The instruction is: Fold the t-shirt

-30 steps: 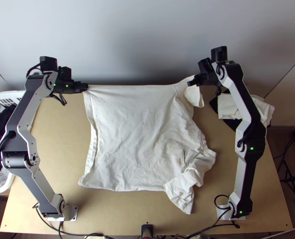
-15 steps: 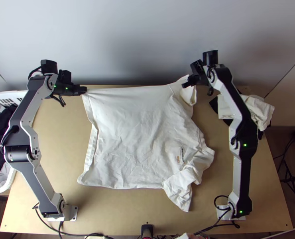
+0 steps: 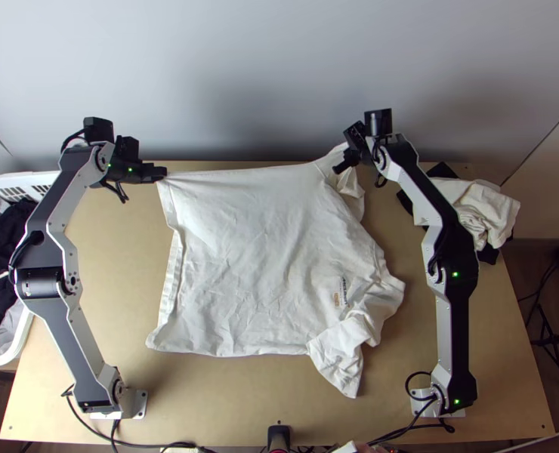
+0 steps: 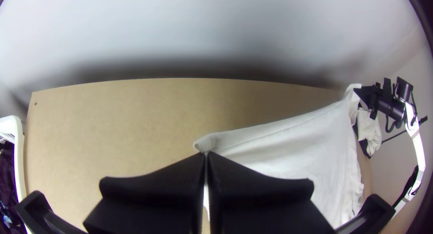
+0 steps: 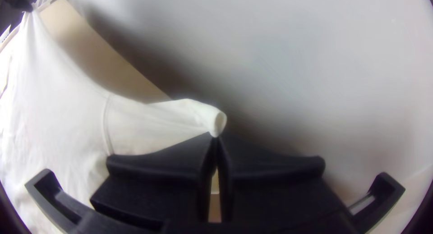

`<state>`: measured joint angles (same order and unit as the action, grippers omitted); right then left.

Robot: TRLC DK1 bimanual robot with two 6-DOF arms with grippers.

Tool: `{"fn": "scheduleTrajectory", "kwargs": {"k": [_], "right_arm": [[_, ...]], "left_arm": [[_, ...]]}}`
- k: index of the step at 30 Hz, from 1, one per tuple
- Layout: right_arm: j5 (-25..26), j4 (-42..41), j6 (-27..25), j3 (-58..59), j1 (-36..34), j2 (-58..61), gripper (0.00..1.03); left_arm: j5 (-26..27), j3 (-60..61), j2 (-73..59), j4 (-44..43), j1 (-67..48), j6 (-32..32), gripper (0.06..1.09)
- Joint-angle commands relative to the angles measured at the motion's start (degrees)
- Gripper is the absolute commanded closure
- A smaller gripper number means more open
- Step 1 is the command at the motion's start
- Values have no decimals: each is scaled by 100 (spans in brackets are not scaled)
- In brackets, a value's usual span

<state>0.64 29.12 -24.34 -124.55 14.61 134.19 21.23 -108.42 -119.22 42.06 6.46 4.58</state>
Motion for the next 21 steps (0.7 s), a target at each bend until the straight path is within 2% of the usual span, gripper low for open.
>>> {"fn": "scheduleTrajectory", "kwargs": {"k": [1,5,6,7,9,10,15,21], "right_arm": [[76,-135,8,186,-29,-25,100],[76,181,113,115,-29,239,99],[85,260,175,124,-29,301,90],[76,313,263,159,-37,318,72],[76,471,711,168,-125,283,20],[50,621,799,168,-143,222,11],[-381,920,1107,555,-380,-385,6],[-855,920,1089,1697,-477,-1167,6]], "left_arm": [[21,32,-31,-14,-13,-27,105],[21,181,-5,-14,-92,-10,105],[21,190,-22,-23,-101,-10,105],[21,199,-22,-23,-119,-10,105],[21,190,-14,-23,-154,-18,105],[21,190,-5,-23,-180,-18,105],[21,199,30,-5,-206,-27,105],[30,207,48,4,-259,-54,105]]}}
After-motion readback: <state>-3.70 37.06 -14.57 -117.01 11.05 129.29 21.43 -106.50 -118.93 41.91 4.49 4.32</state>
